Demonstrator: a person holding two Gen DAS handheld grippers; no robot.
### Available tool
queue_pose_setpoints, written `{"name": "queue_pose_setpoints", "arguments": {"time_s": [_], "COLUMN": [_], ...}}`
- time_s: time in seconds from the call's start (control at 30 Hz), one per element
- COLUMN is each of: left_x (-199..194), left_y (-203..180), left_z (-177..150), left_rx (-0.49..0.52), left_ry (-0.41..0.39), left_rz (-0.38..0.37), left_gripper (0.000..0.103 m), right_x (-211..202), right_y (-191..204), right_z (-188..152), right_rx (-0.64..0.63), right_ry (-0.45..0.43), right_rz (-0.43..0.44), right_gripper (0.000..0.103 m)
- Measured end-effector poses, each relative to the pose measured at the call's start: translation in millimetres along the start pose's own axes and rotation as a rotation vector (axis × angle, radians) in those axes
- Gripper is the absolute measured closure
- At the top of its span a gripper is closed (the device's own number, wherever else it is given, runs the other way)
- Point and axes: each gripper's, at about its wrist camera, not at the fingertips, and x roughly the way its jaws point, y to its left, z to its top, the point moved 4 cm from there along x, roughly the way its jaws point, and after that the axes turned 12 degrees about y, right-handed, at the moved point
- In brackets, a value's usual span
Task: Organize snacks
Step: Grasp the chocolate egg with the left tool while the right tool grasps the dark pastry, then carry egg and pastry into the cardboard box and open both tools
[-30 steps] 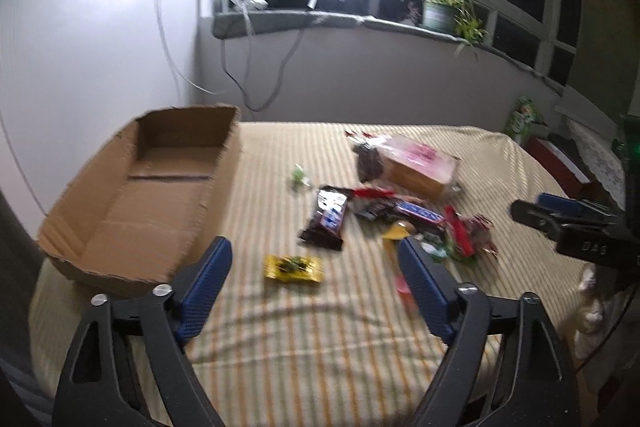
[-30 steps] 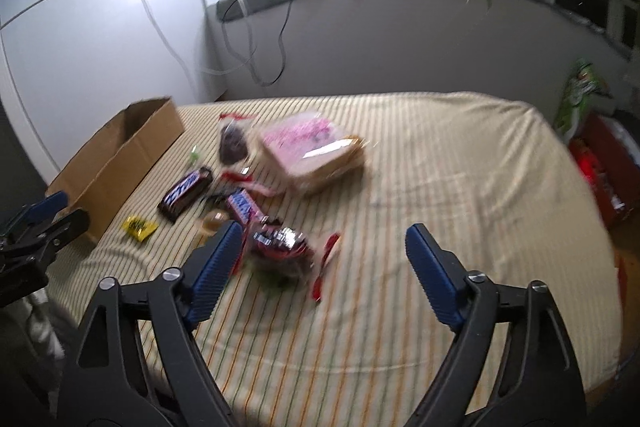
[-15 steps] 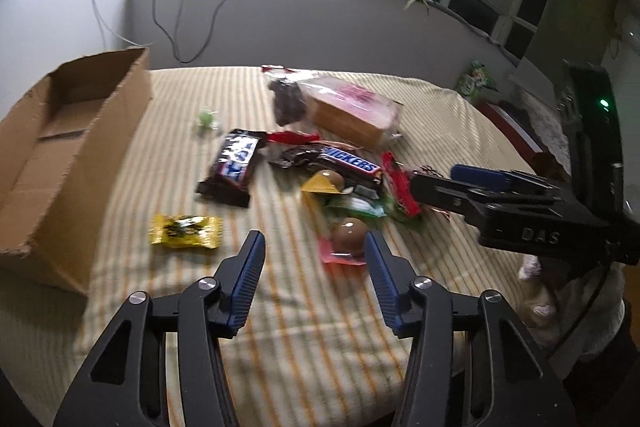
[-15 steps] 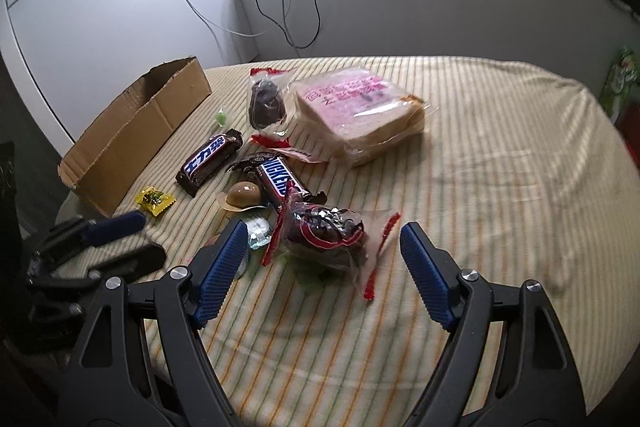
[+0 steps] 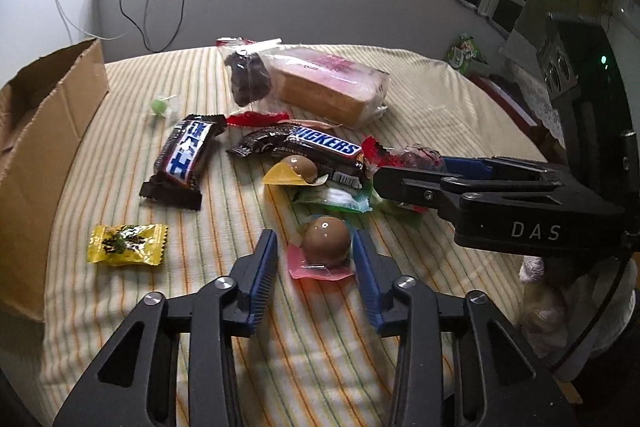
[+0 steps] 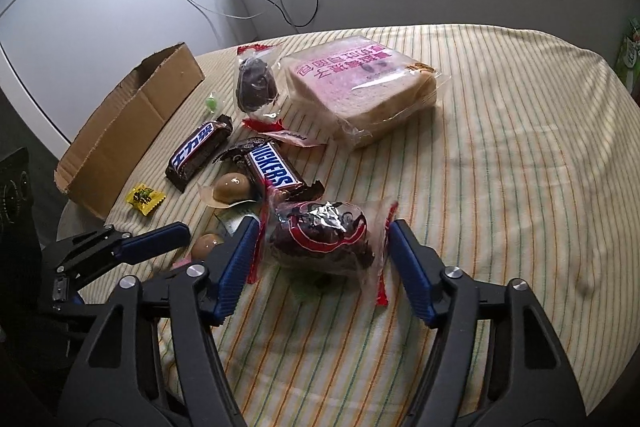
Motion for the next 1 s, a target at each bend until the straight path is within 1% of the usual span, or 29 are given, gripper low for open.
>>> {"name": "queue_pose_setpoints", "arguments": {"time_s": [0.07, 0.1, 0.13, 0.27, 0.47, 0.73, 1.0], "left_x": [2, 2, 4, 5, 6, -6, -32], "left_y": [0, 1, 1, -1, 0, 5, 12], "left_z": [0, 0, 2, 2, 1, -4, -5], "left_rx": [0.0, -0.001, 0.001, 0.009, -0.006, -0.016, -0.019], "left_ry": [0.0, -0.002, -0.003, -0.016, -0.026, -0.041, -0.102], "left_rz": [0.001, 0.003, 0.007, 0.011, -0.006, -0.016, -0.007], "left_gripper": [0.067, 0.072, 0.072, 0.073, 0.073, 0.073, 0.073], "right_x": [1, 1, 1, 1, -3, -19, -32], "right_y": [0, 1, 1, 0, -2, -2, 6], "right_z": [0, 0, 1, 0, -3, -3, 1], "right_rx": [-0.003, -0.004, -0.005, -0.003, 0.007, 0.019, -0.002], "right_ry": [0.001, 0.001, 0.0, -0.003, -0.012, -0.047, -0.073], "right_rz": [-0.002, -0.002, -0.001, 0.01, 0.029, 0.021, 0.001], "right_gripper": [0.036, 0.037, 0.038, 0.041, 0.044, 0.044, 0.044]}}
